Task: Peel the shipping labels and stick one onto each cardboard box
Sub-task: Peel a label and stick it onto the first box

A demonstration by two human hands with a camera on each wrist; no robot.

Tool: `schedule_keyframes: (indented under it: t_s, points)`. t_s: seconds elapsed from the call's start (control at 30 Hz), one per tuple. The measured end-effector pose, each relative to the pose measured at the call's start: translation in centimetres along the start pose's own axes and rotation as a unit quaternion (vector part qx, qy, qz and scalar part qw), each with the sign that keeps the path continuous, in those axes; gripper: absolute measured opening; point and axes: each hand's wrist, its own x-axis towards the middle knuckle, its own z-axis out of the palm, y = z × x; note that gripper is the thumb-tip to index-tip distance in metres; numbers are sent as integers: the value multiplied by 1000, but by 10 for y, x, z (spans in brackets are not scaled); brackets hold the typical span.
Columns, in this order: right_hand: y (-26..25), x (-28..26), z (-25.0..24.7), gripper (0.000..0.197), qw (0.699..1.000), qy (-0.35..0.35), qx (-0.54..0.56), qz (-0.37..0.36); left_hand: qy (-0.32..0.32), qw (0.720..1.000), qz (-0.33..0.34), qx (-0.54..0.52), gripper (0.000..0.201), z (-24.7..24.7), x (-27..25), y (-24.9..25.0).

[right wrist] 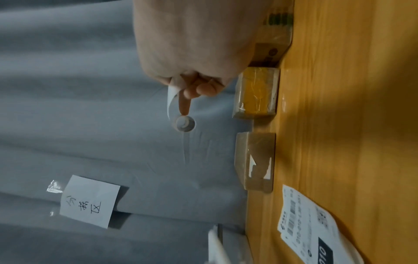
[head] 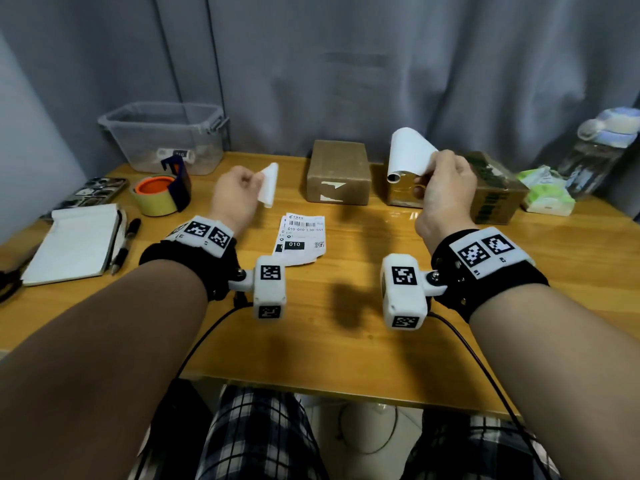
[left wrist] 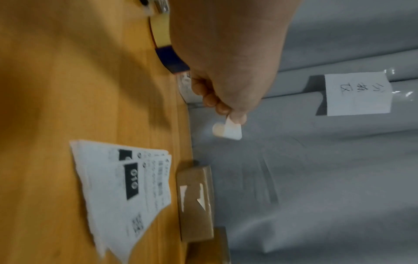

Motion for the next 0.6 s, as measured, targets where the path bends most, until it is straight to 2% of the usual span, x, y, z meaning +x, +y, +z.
schedule_keyframes:
  t_s: [0.07,0.1,0.2,0.27,0.37,0.47,0.53,0.6]
  points:
    - [6,-1,6,17,1000,-6,8,17,-77,996,37,-21,17,9,-3,11]
    - [10,-1,8,18,1000,-8,9,23,-132,991,34,-13,14,14,-4,14]
    - [21,4,7,17,999,-16,-1,30,-262,962,-13,76,13,25,-6,11]
    - [27,10,6,15,999,-19,-8,35,-290,947,-45,130,21,30,-5,8]
    - [33,22,4,7,999,-19,-22,41,-273,957,-59,78,29,36,2,11]
    - [36,38,8,4,998,-19,-26,48,-189,981,-34,23,32,48,18,21]
    - [39,51,16,9,998,-27,-25,58,-160,986,-45,17,31,59,34,26]
    - [45,67,27,18,997,-49,-15,64,-157,984,-88,12,42,73,52,28]
